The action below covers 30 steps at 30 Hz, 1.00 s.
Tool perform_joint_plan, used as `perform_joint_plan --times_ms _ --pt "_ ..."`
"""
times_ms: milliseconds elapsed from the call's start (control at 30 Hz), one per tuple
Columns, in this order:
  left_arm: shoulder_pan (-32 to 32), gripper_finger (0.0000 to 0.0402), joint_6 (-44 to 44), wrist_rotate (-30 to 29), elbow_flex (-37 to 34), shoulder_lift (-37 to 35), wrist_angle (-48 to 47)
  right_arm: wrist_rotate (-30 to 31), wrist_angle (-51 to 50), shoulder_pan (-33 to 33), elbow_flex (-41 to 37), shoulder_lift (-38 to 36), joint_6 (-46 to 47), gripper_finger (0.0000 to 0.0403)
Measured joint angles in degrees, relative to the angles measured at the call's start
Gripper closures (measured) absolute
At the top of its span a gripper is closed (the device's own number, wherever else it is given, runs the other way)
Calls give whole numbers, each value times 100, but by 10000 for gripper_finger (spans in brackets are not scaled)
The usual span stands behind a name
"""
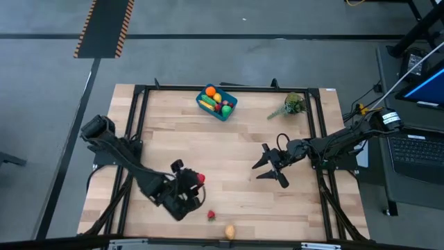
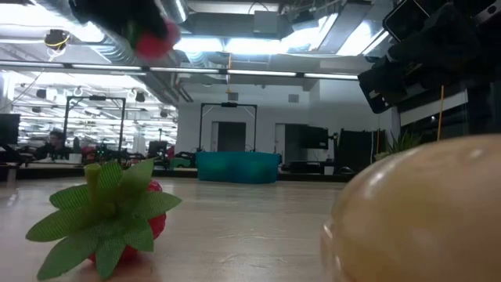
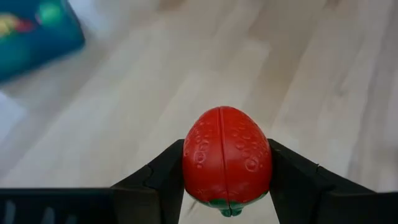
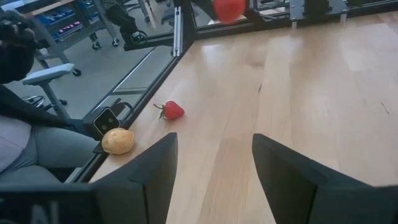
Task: Pick and placing Produce into tupperware
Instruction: Put the red strawberry into the blue bin
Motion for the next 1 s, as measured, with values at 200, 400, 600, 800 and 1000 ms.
perform_joint_plan --times_ms 200,400,600,800,1000 --pt "-499 223 -332 -916 2 -131 -233 0 35 0 -1 0 -1 193" --pt "-931 223 -891 -1619 -196 -133 -181 0 109 0 -1 0 -2 193" --pt "-1025 223 -1403 -1709 -566 -131 112 -2 169 0 0 0 -2 193" --pt "-891 223 -1265 -1761 -723 -131 458 -2 170 0 0 0 6 193" --pt "-695 223 -542 -1960 -723 -131 721 -2 169 0 0 0 4 193"
